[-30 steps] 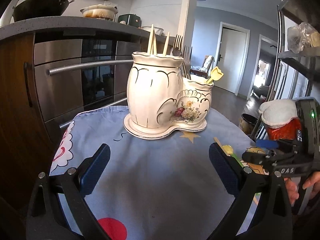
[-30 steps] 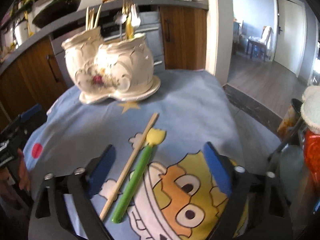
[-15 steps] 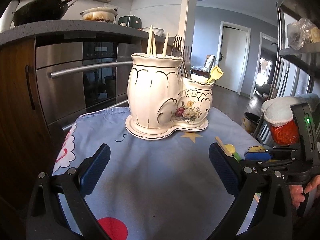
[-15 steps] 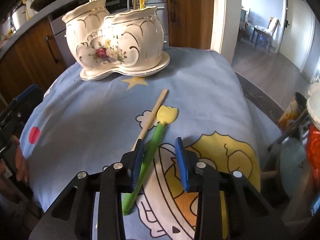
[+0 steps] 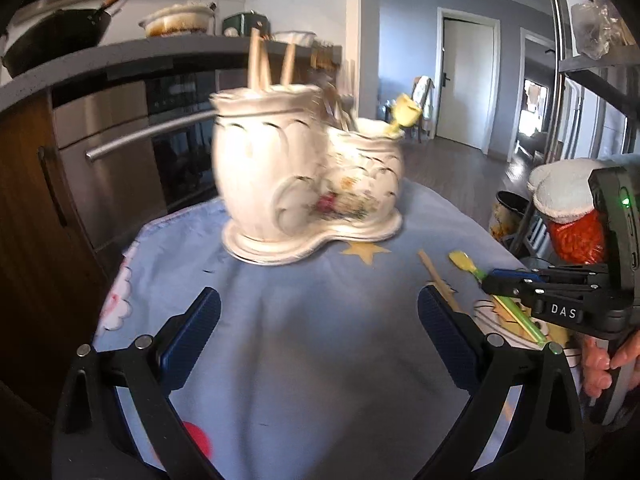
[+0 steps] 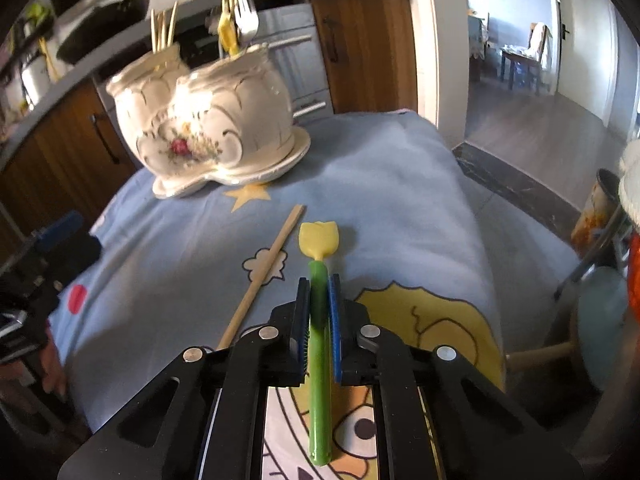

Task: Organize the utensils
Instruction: 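Grasp the last chopstick with the left gripper while the right gripper grasps the green-handled spoon, then lift the chopstick and green spoon and carry them over the holder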

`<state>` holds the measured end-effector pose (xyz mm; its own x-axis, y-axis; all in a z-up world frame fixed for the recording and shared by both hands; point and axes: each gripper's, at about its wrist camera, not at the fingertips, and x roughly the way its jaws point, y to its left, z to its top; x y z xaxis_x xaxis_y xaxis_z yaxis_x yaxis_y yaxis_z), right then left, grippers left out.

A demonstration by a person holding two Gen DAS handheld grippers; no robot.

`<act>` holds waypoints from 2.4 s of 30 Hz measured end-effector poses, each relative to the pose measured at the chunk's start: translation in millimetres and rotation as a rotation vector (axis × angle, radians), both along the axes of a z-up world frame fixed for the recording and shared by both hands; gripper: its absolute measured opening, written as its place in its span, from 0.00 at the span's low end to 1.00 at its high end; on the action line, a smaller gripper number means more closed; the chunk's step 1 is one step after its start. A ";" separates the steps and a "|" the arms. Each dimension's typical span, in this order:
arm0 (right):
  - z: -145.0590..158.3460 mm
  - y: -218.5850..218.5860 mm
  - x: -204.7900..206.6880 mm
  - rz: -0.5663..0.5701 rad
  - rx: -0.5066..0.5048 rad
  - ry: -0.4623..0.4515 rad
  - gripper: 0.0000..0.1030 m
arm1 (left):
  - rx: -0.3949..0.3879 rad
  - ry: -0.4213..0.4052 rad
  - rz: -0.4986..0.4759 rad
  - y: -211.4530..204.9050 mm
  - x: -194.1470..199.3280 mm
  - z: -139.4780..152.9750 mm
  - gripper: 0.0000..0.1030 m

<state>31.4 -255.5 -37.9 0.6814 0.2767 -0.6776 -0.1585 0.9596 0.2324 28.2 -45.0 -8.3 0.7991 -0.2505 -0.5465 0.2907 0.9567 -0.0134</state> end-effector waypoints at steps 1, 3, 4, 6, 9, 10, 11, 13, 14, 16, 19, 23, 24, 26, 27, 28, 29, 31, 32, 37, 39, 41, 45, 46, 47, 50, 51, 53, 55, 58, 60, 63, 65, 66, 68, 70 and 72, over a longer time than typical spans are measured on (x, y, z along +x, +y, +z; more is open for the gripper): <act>0.8 -2.2 -1.7 0.001 0.007 -0.008 0.10 | 0.001 0.013 -0.010 -5.5 0.3 -0.8 0.95; 2.9 -6.4 -4.9 0.004 0.022 -0.019 0.10 | 0.010 0.043 -0.036 -19.9 1.0 -3.1 0.95; 4.5 -7.8 -6.1 0.003 0.030 -0.027 0.10 | 0.013 0.057 -0.046 -26.8 1.1 -4.2 0.95; 7.9 -12.8 -8.4 -0.001 0.035 -0.045 0.10 | 0.014 0.077 -0.054 -35.5 1.9 -5.8 0.95; 12.7 -21.6 -12.4 -0.011 0.050 -0.066 0.10 | 0.016 0.111 -0.062 -50.0 5.0 -9.4 0.94; 13.8 -25.6 -13.7 -0.014 0.060 -0.071 0.10 | 0.021 0.124 -0.068 -55.5 6.1 -10.8 0.92; 14.1 -28.2 -14.4 -0.017 0.064 -0.074 0.10 | 0.026 0.136 -0.075 -60.8 6.9 -12.2 0.88; 14.0 -32.9 -16.8 -0.022 0.070 -0.078 0.10 | 0.031 0.165 -0.099 -73.7 8.0 -16.5 0.84; 13.6 -35.0 -17.6 -0.023 0.074 -0.078 0.10 | 0.035 0.180 -0.110 -80.7 9.0 -19.3 0.79; 13.4 -38.8 -19.6 -0.025 0.083 -0.081 0.10 | 0.050 0.198 -0.120 -91.4 10.6 -23.3 0.71; 12.3 -41.0 -20.4 -0.025 0.091 -0.084 0.10 | 0.100 0.227 -0.140 -109.5 16.6 -31.6 0.56; 12.1 -41.8 -21.5 -0.018 0.096 -0.084 0.10 | 0.154 0.243 -0.138 -121.9 22.2 -37.6 0.37; 12.2 -41.4 -22.0 -0.015 0.095 -0.085 0.10 | 0.164 0.243 -0.140 -123.8 22.4 -38.2 0.35; 12.3 -41.3 -22.4 -0.012 0.096 -0.087 0.10 | 0.169 0.251 -0.146 -127.1 23.4 -37.9 0.19; 12.6 -41.4 -22.8 -0.010 0.098 -0.089 0.10 | 0.170 0.253 -0.145 -129.0 23.6 -37.4 0.13; 13.2 -41.4 -23.4 -0.009 0.099 -0.093 0.10 | 0.172 0.254 -0.145 -129.8 23.7 -37.0 0.09; 13.9 -40.5 -23.5 -0.007 0.098 -0.096 0.10 | 0.175 0.253 -0.150 -130.1 22.7 -36.9 0.09; 14.9 -39.6 -24.8 -0.005 0.095 -0.105 0.10 | 0.170 0.250 -0.159 -128.5 20.8 -37.2 0.09; 15.4 -39.1 -25.7 -0.004 0.094 -0.109 0.10 | 0.162 0.250 -0.161 -126.6 20.3 -37.1 0.08; 19.7 -34.9 -27.7 0.000 0.083 -0.134 0.10 | 0.126 0.216 -0.186 -98.7 13.6 -23.4 0.06; 20.8 -33.6 -25.6 0.000 0.081 -0.131 0.10 | 0.107 0.194 -0.190 -86.1 9.7 -14.5 0.06; 24.8 -31.2 -22.4 0.001 0.078 -0.134 0.10 | 0.087 0.167 -0.191 -71.4 5.7 -5.3 0.06; 44.6 -24.2 -15.0 0.024 0.086 -0.174 0.10 | 0.036 0.092 -0.185 -37.2 -0.5 21.0 0.06; 53.4 -21.9 -12.3 0.032 0.087 -0.194 0.10 | 0.029 0.072 -0.179 -29.4 -1.9 27.5 0.06; 62.0 -19.5 -9.9 0.038 0.087 -0.216 0.10 | 0.010 0.046 -0.178 -20.4 -2.8 36.7 0.06; 87.1 -12.9 -3.0 0.055 0.099 -0.280 0.10 | -0.034 -0.018 -0.160 4.9 -3.7 60.5 0.06; 93.5 -12.1 -1.3 0.058 0.104 -0.297 0.10 | -0.051 -0.035 -0.159 11.3 -2.5 68.5 0.06; 109.1 -9.0 4.7 0.064 0.120 -0.342 0.10 | -0.069 -0.074 -0.145 21.2 -1.4 82.8 0.06; 121.7 -6.4 13.2 0.067 0.146 -0.380 0.10 | -0.091 -0.106 -0.145 25.9 2.9 90.9 0.06; 134.5 -1.9 32.2 0.084 0.208 -0.412 0.10 | -0.137 -0.166 -0.139 37.6 18.0 107.9 0.06; 139.2 2.3 43.6 0.088 0.239 -0.422 0.10 | -0.161 -0.209 -0.125 44.4 29.5 117.8 0.06; 145.0 10.9 63.4 0.102 0.300 -0.436 0.10 | -0.222 -0.248 -0.104 49.1 50.5 129.4 0.06; 147.3 18.4 77.2 0.108 0.326 -0.447 0.10 | -0.244 -0.283 -0.092 51.1 62.9 135.2 0.06; 148.3 23.1 84.6 0.109 0.332 -0.459 0.10 | -0.256 -0.300 -0.088 51.7 68.2 136.8 0.06; 147.7 32.2 94.5 0.112 0.321 -0.478 0.10 | -0.300 -0.327 -0.078 54.1 79.0 140.0 0.06; 144.3 41.3 104.3 0.110 0.307 -0.494 0.10 | -0.326 -0.352 -0.063 54.4 92.5 140.2 0.06; 140.9 46.4 110.5 0.107 0.298 -0.505 0.10 | -0.357 -0.386 -0.040 54.8 105.6 140.1 0.06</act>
<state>141.8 -209.2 102.9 0.8567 0.4906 -0.1596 -0.4121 0.8369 0.3604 133.8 9.7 131.8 0.9114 -0.4018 -0.0895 0.3752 0.9003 -0.2208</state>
